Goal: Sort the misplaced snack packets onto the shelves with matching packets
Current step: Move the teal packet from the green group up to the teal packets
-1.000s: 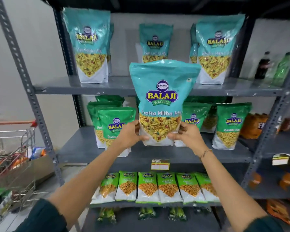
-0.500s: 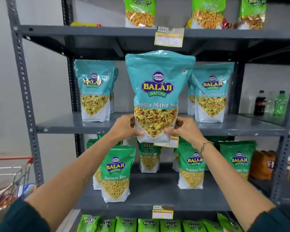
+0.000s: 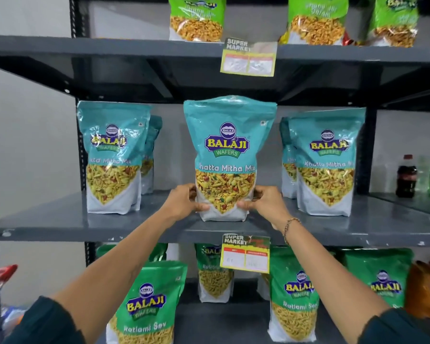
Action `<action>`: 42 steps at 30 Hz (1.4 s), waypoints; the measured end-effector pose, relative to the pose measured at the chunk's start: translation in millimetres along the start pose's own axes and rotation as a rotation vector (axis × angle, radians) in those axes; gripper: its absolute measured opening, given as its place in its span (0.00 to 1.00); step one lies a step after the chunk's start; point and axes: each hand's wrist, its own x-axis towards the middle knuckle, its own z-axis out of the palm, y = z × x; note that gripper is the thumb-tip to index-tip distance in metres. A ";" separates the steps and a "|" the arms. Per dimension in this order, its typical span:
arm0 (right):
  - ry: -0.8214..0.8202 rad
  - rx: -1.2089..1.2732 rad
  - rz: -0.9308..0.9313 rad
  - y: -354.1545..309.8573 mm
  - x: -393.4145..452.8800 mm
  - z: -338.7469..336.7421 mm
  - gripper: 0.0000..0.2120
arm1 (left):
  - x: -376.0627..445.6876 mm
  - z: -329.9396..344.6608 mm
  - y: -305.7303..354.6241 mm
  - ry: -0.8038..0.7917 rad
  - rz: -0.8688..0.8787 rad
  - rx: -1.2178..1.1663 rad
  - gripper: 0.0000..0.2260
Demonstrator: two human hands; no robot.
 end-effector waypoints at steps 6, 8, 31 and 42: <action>-0.020 -0.016 0.075 20.2 41.7 1.0 0.16 | 38.7 7.8 -21.4 0.014 -0.037 0.009 0.20; -0.036 -0.017 0.097 21.3 47.9 1.3 0.17 | 43.2 8.9 -24.0 0.012 -0.035 0.000 0.21; 0.012 -0.089 0.135 24.6 43.5 16.4 0.14 | 46.2 13.5 -30.0 -0.057 -0.067 -0.037 0.15; 0.017 -0.211 0.119 22.1 25.1 14.3 0.10 | 27.2 18.9 -19.8 -0.021 -0.047 0.127 0.23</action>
